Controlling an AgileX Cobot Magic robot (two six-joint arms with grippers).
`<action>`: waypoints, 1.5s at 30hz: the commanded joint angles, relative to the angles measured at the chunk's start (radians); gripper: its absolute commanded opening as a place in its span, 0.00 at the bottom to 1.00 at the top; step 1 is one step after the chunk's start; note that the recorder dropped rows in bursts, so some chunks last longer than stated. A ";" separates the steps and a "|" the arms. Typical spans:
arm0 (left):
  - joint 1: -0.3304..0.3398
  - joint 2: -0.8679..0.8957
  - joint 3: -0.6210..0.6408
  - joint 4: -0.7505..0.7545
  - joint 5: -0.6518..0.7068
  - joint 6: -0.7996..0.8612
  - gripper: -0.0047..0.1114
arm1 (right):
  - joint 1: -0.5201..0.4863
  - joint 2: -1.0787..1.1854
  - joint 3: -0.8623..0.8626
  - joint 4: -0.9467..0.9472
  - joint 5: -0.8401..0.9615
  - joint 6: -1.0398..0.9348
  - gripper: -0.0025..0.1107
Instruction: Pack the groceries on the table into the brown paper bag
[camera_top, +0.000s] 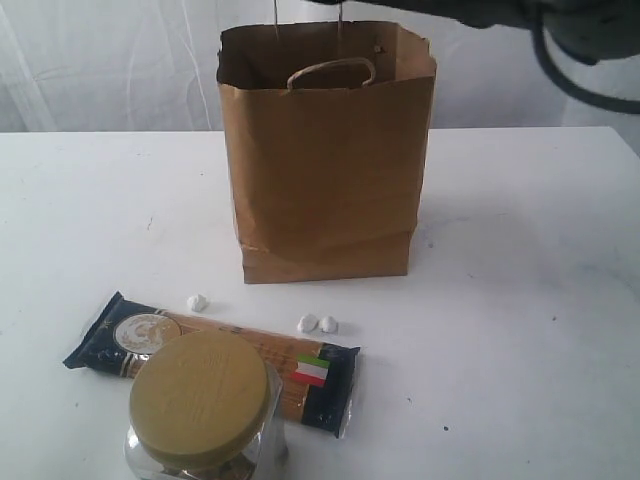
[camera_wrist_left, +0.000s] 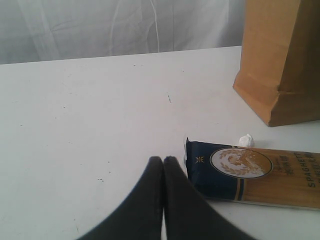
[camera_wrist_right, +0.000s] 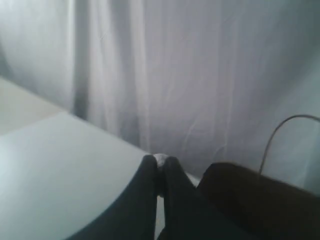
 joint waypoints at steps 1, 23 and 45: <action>-0.005 -0.004 0.003 -0.010 -0.001 0.002 0.04 | -0.020 0.090 0.000 0.001 -0.186 -0.004 0.02; -0.005 -0.004 0.003 -0.010 -0.001 0.002 0.04 | -0.075 0.055 0.000 -0.030 0.191 -0.033 0.23; -0.005 -0.004 0.003 -0.010 -0.001 0.002 0.04 | -0.071 0.309 0.065 -0.371 0.836 -0.059 0.23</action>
